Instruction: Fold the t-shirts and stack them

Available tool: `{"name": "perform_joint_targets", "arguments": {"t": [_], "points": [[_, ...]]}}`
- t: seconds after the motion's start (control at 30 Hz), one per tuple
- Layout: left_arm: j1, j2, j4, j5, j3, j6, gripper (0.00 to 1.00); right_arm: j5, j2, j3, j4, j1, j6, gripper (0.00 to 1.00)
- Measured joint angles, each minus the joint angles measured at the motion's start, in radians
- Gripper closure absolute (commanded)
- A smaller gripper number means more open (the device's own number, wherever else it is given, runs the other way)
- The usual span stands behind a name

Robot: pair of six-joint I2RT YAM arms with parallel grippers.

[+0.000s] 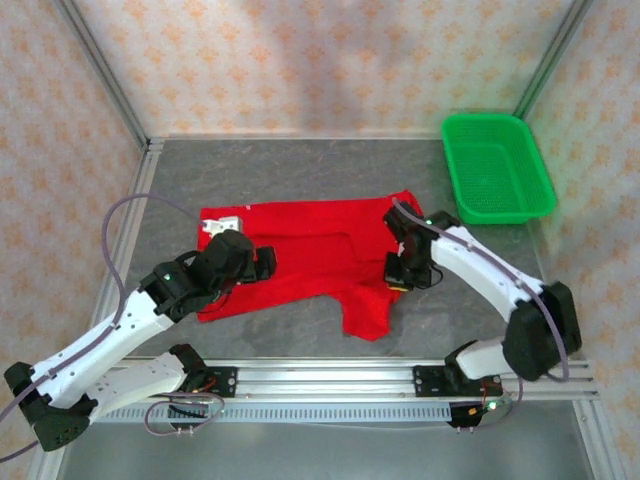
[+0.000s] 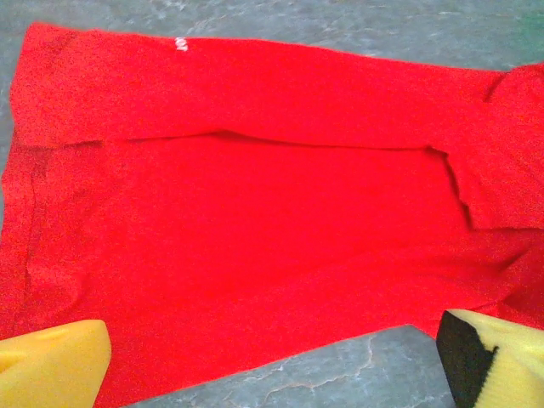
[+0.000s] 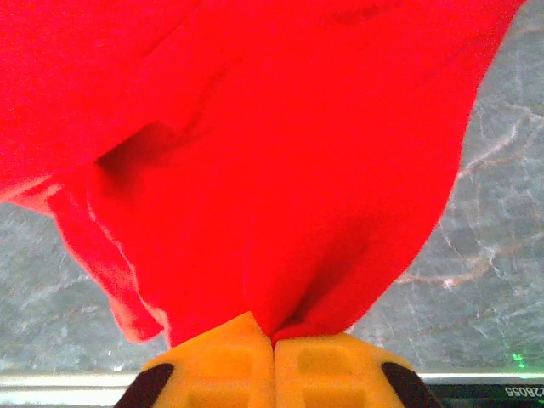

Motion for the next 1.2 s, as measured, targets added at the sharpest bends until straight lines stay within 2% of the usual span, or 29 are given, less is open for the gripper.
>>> {"name": "perform_joint_targets", "arguments": {"t": [0.13, 0.23, 0.37, 0.47, 0.67, 0.83, 0.97, 1.1, 1.17, 1.2], "points": [[0.048, 0.009, -0.005, 0.011, -0.089, -0.052, 0.00, -0.043, 0.216, 0.125, 0.103, 0.000, -0.018, 0.70], [0.098, 0.014, -0.010, 0.031, -0.132, -0.072, 0.00, -0.120, 0.301, 0.189, 0.205, -0.001, -0.026, 0.59], [0.111, 0.031, -0.016, 0.058, -0.135, -0.074, 0.00, -0.143, 0.270, 0.180, 0.254, -0.001, -0.031, 0.47], [0.110, 0.032, -0.012, 0.089, -0.135, -0.070, 0.00, -0.118, 0.140, 0.109, 0.246, -0.003, -0.035, 0.41], [0.093, 0.015, 0.027, 0.140, -0.135, -0.053, 0.00, -0.039, -0.220, -0.087, 0.142, -0.028, -0.008, 0.40], [0.055, -0.009, 0.065, 0.169, -0.135, -0.047, 0.00, -0.043, -0.410, -0.337, 0.151, -0.049, 0.061, 0.47], [0.055, -0.016, 0.080, 0.184, -0.135, -0.048, 0.00, -0.123, -0.430, -0.488, 0.278, -0.048, 0.087, 0.48], [0.055, -0.040, 0.087, 0.192, -0.142, -0.049, 0.00, -0.164, -0.397, -0.535, 0.411, -0.049, 0.078, 0.49], [0.055, -0.062, 0.092, 0.195, -0.155, -0.053, 0.00, -0.177, -0.361, -0.544, 0.480, -0.051, 0.071, 0.52], [0.055, -0.072, 0.092, 0.196, -0.162, -0.055, 0.00, -0.187, -0.337, -0.544, 0.517, -0.052, 0.068, 0.57]]}}
